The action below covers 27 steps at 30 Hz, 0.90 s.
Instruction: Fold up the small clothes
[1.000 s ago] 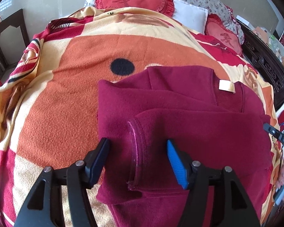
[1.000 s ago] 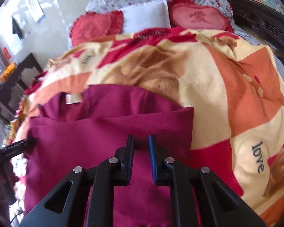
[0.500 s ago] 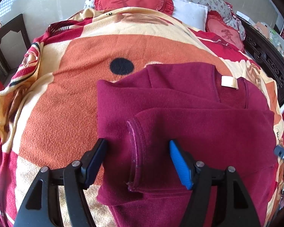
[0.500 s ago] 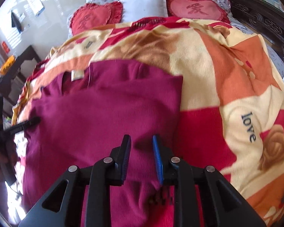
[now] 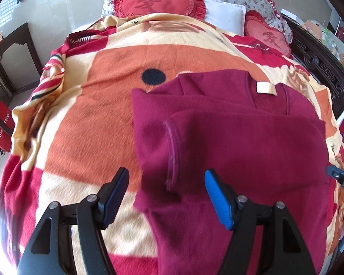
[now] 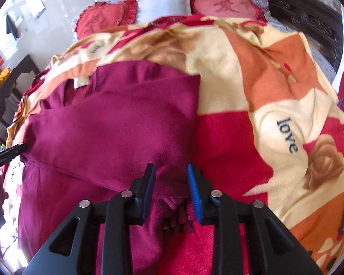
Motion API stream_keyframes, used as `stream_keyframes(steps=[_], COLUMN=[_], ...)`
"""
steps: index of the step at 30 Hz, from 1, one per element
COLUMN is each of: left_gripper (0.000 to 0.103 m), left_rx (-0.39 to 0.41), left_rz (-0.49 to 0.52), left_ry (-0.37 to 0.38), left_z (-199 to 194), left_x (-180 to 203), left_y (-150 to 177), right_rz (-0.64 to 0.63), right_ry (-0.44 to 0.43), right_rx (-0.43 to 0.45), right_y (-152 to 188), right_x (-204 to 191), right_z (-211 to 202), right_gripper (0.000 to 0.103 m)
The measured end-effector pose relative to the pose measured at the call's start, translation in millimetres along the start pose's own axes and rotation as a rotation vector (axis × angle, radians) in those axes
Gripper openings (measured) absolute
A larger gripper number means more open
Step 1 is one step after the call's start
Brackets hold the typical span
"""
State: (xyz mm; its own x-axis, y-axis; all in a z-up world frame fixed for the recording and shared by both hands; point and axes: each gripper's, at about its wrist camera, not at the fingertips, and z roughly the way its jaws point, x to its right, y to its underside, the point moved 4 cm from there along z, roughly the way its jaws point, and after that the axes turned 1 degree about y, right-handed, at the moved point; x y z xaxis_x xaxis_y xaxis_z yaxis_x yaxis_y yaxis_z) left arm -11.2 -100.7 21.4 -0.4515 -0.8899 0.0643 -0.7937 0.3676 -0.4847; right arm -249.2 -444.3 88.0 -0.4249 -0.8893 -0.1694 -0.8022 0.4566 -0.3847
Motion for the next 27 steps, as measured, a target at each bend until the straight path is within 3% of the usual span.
stream_keyframes(steps=[2,4,8,12,19,27], left_gripper=[0.072,0.072,0.072,0.072,0.072,0.072], left_rx=[-0.006,-0.016,-0.022,-0.033,-0.078,-0.157], left_rz=[-0.006,-0.018,-0.043,-0.035,0.010,0.053], left_ry=[0.009,0.015,0.042,0.055,0.085,0.107], left_z=[-5.9,-12.9,-31.3,-49.3,-77.0,-95.4], left_x=[-3.5,-8.5,-17.2,-19.8,-14.8,-7.1], left_y=[7.5,16.7,39.2,65.1,125.8,189.4], right_rz=[-0.006,0.030,0.052,0.012,-0.101,-0.143], right_ry=[0.000,-0.024,-0.086,-0.208,-0.295,-0.303], right_rx=[-0.052,-0.051,-0.013,-0.052,-0.144,-0.279], right_y=[3.9,4.8,5.9,21.3,91.8,177.9], right_x=[2.8,6.0,4.9,-3.7,-11.4,-15.2], right_z=[13.6,10.6,-19.4,-53.8,-101.9,-99.7], right_gripper=[0.017,0.017,0.017,0.020,0.025,0.025])
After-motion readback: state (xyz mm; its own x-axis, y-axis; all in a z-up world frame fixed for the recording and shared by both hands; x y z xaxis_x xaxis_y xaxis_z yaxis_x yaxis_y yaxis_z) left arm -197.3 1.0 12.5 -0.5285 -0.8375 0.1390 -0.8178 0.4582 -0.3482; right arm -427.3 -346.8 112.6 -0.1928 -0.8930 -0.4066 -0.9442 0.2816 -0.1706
